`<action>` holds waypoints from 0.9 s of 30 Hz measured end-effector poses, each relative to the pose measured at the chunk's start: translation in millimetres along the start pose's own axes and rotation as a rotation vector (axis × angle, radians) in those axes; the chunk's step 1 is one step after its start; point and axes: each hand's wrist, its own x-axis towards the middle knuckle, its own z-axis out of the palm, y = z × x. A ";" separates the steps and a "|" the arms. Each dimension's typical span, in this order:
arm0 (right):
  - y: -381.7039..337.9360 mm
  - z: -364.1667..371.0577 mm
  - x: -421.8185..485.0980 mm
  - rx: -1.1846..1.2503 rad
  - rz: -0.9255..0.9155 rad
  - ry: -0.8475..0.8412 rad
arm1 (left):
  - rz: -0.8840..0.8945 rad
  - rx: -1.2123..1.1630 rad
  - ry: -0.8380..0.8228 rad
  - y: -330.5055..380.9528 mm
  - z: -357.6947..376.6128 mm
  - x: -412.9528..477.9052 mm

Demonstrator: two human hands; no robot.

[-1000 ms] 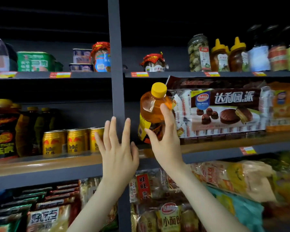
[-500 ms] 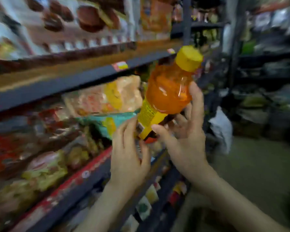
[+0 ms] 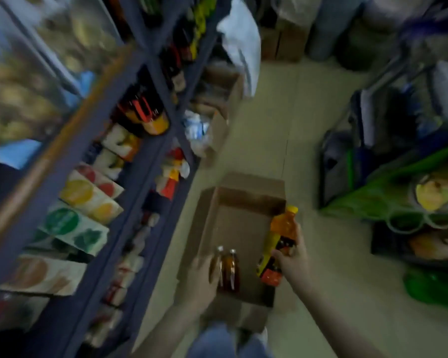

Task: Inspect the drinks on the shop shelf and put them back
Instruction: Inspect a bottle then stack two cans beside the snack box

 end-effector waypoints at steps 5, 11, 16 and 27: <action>177.6 82.4 66.0 -0.129 0.241 -0.106 | -0.076 0.169 -0.069 -83.4 113.0 97.0; 320.9 195.1 138.4 -0.448 0.325 -0.155 | -0.149 0.424 -0.053 -191.7 238.5 211.4; 380.4 259.1 174.2 -0.628 0.410 -0.312 | -0.089 0.509 0.078 -246.6 296.2 253.4; 280.5 235.8 112.2 -0.564 0.281 -0.386 | -0.117 0.346 -0.007 -183.1 231.4 208.9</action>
